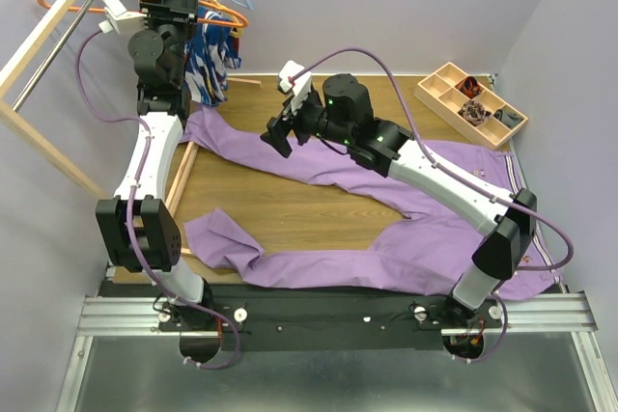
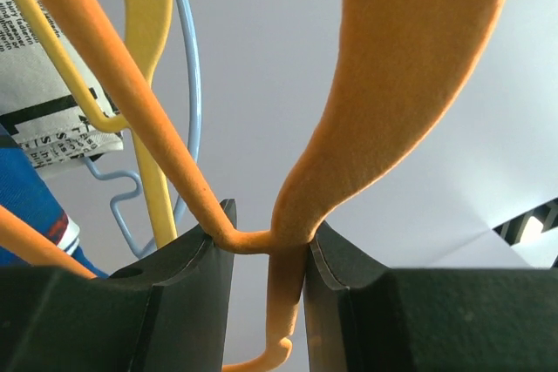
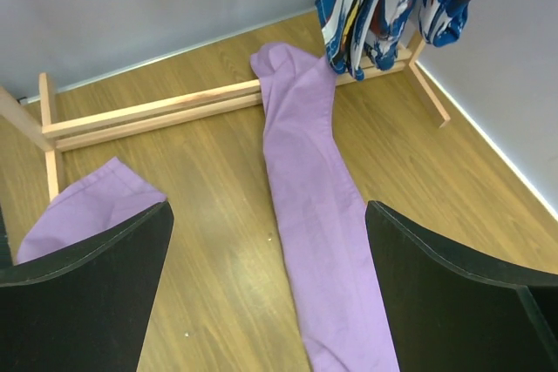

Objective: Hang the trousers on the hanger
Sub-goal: Fold the trousers

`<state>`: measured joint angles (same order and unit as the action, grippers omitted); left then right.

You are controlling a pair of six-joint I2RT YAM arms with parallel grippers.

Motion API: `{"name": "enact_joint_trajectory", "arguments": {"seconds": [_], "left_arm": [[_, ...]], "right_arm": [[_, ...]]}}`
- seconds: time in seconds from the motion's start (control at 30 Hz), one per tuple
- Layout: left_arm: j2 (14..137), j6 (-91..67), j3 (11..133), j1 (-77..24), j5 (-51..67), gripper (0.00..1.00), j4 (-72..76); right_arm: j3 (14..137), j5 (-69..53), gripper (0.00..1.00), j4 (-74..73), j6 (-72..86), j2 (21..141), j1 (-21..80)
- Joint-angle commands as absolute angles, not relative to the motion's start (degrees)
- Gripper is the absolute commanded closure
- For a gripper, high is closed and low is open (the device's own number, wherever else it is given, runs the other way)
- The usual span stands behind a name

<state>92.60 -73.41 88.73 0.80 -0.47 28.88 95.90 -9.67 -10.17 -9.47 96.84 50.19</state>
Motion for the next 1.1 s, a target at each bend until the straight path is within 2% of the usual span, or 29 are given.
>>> {"name": "enact_joint_trajectory", "arguments": {"seconds": [0.0,0.27,0.83,0.87,0.9,0.93,0.97,1.07], "left_arm": [[95.5,-76.2,94.2,1.1,-4.4,1.0,29.7],[101.9,-77.7,101.8,1.1,-3.3,1.0,25.4],[101.3,-83.3,92.8,1.3,-0.5,1.0,28.6],[101.0,-82.5,92.9,1.3,-0.3,0.94,28.6],[101.1,-81.7,93.1,1.3,-0.3,0.84,28.5],[101.0,-80.3,93.4,1.3,1.8,0.73,28.5],[101.0,-79.5,93.6,1.3,3.2,0.58,28.3],[100.0,-76.0,93.8,1.3,6.0,0.36,27.0]], "right_arm": [[95.1,-9.1,0.01,-11.0,-6.1,94.9,50.4],[95.1,-8.0,0.01,-11.4,-6.3,95.0,50.4],[94.0,-5.0,0.01,-12.0,-7.2,94.3,50.4],[94.2,-4.8,0.01,-12.0,-7.2,94.4,50.4],[94.6,-4.6,0.0,-12.0,-7.1,94.6,50.4],[94.9,-3.9,0.0,-12.2,-7.0,94.6,50.4],[95.2,-3.5,0.0,-12.3,-7.0,94.7,50.4],[96.1,-2.1,0.0,-12.5,-7.1,94.4,50.4]]}}
